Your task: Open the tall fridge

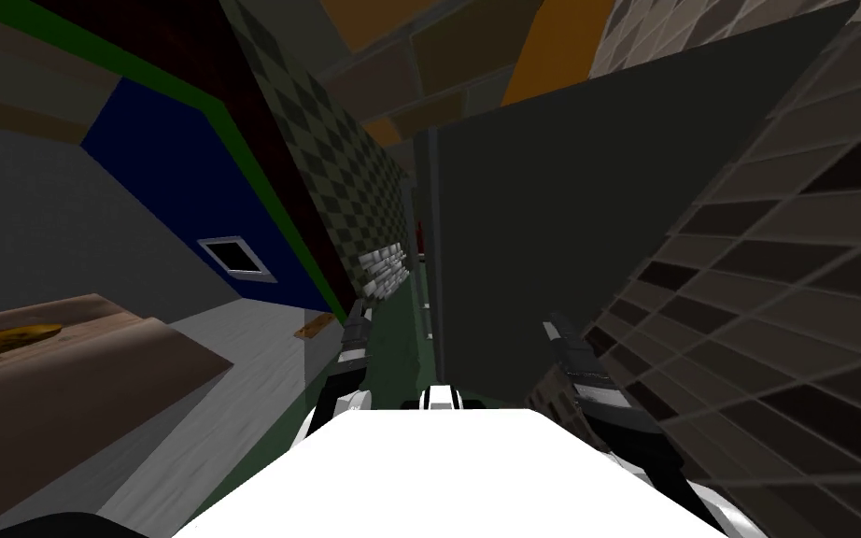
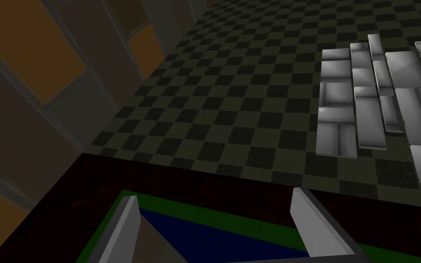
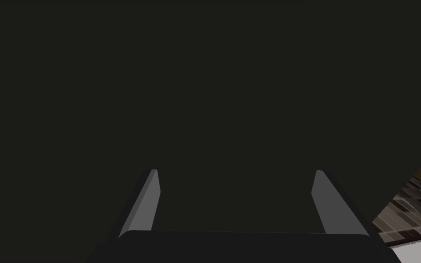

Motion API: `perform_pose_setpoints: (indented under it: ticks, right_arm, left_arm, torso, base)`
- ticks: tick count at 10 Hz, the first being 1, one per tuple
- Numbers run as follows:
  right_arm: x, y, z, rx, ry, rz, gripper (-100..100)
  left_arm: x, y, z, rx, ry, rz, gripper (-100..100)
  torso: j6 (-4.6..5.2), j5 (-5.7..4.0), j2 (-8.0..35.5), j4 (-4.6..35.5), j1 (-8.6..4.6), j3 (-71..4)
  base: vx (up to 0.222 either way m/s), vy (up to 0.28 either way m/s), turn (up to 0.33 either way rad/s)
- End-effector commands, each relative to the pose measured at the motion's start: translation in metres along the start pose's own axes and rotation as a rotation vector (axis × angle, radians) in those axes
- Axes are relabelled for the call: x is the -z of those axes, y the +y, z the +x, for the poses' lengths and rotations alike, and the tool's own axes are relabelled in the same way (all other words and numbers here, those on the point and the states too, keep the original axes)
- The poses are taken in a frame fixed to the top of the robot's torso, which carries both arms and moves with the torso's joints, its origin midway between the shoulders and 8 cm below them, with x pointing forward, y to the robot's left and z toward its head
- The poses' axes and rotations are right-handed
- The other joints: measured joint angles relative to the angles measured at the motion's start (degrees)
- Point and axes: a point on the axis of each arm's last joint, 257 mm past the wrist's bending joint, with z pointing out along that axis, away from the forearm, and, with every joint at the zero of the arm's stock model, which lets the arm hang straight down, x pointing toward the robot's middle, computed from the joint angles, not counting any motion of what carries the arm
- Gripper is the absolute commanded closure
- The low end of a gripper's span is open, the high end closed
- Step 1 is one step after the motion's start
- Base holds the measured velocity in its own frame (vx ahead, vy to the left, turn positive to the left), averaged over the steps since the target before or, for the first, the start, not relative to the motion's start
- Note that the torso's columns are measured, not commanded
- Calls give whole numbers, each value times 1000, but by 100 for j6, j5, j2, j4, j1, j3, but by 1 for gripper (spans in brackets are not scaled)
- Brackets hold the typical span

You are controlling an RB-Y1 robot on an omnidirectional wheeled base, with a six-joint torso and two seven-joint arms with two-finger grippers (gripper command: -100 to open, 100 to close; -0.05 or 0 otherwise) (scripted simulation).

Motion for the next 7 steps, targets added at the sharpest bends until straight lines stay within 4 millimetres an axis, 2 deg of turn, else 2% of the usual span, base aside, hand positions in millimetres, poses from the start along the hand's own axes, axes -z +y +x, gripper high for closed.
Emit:
perform_pose_setpoints:
  ticks: [1, 2, 3, 4, 5, 6, 7]
  right_arm:
    - [26, -24, -26, 108, 0, 101, -100]
    - [41, -38, -37, 165, 5, 158, -100]
    - [50, -42, -46, 189, 4, 185, -100]
    - [67, -55, -64, 258, 8, 247, -100]
    - [71, -56, -69, 272, 7, 258, -100]
    - [90, -67, -87, 343, 13, 323, -100]
    - [94, -67, -93, 358, 11, 332, -100]
  left_arm:
    - [0, 0, 0, 0, 0, 0, 0]
    - [0, 0, 0, 0, 0, 0, 0]
    - [0, 0, 0, 0, 0, 0, 0]
    - [0, 0, 0, 0, 0, 0, 0]
    - [0, 0, 0, 0, 0, 0, 0]
    - [0, 0, 0, 0, 0, 0, 0]
    - [0, 0, 0, 0, 0, 0, 0]
  torso:
    - [3, 1, 1, 0, 2, 1]
    - [0, 4, -2, -1, 13, -1]
    - [-1, 7, -7, -2, 23, -4]
    - [4, 5, -6, -2, 13, -4]
    - [0, 3, -8, -2, 11, -5]
    - [2, 1, -3, -1, 2, -2]
    - [0, 1, 2, 0, 7, 1]
  base:
    - [24, 52, 153]
    - [35, 83, 283]
    - [34, 70, 90]
    - [45, 72, 173]
    - [35, 53, 93]
    - [23, 58, 190]
    - [23, 52, 92]
